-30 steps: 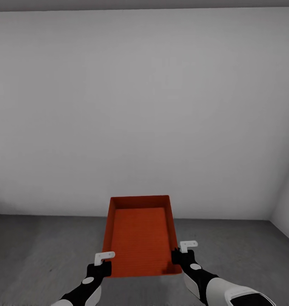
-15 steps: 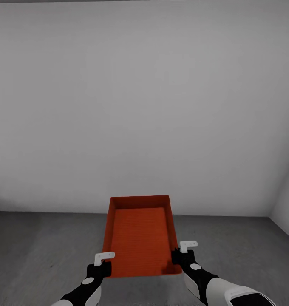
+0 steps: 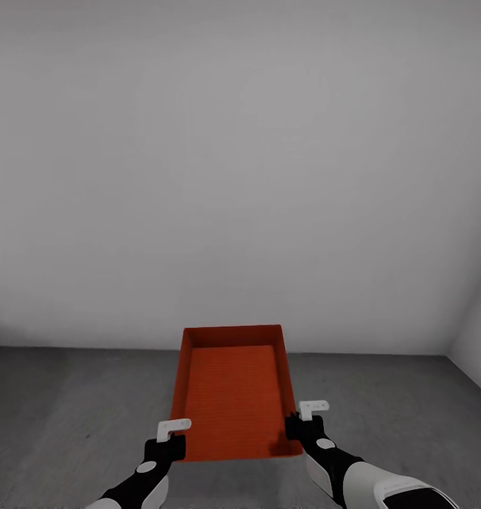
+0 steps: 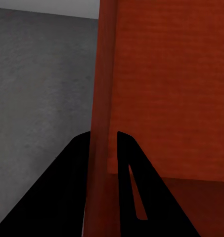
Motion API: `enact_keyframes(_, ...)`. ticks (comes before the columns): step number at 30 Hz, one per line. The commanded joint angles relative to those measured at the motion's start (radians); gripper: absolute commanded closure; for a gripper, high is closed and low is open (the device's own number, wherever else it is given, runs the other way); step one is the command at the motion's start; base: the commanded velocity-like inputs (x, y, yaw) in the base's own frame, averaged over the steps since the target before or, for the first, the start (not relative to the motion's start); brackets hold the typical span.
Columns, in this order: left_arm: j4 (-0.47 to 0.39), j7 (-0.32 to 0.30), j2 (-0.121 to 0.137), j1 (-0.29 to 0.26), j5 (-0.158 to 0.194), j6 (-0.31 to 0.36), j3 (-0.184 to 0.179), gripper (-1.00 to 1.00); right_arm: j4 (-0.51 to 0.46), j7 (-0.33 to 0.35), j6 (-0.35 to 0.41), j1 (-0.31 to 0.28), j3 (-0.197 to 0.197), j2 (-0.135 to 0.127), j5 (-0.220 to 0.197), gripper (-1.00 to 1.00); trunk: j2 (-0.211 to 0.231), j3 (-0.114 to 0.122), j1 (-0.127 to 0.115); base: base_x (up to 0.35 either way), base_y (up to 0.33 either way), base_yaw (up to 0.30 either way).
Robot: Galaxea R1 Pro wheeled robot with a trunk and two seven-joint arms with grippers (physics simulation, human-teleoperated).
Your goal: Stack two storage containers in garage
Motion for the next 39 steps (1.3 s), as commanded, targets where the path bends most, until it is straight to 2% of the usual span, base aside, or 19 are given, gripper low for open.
enact_keyframes(1, -0.004, 0.01, 0.0, -0.001, -0.005, -0.006, 0.003, 1.0, 0.004, 0.001, -0.002, -0.001, -0.031, 0.001, -0.005, 1.0, -0.001, -0.003, 0.0, 0.0, 0.0, 0.0)
enact_keyframes(39, -0.006, 0.01, 0.0, -0.001, -0.005, -0.007, 0.001, 1.0, 0.004, 0.0, -0.002, -0.001, -0.031, 0.001, -0.005, 1.0, -0.001, -0.064, 0.0, 0.0, 0.0, 0.0)
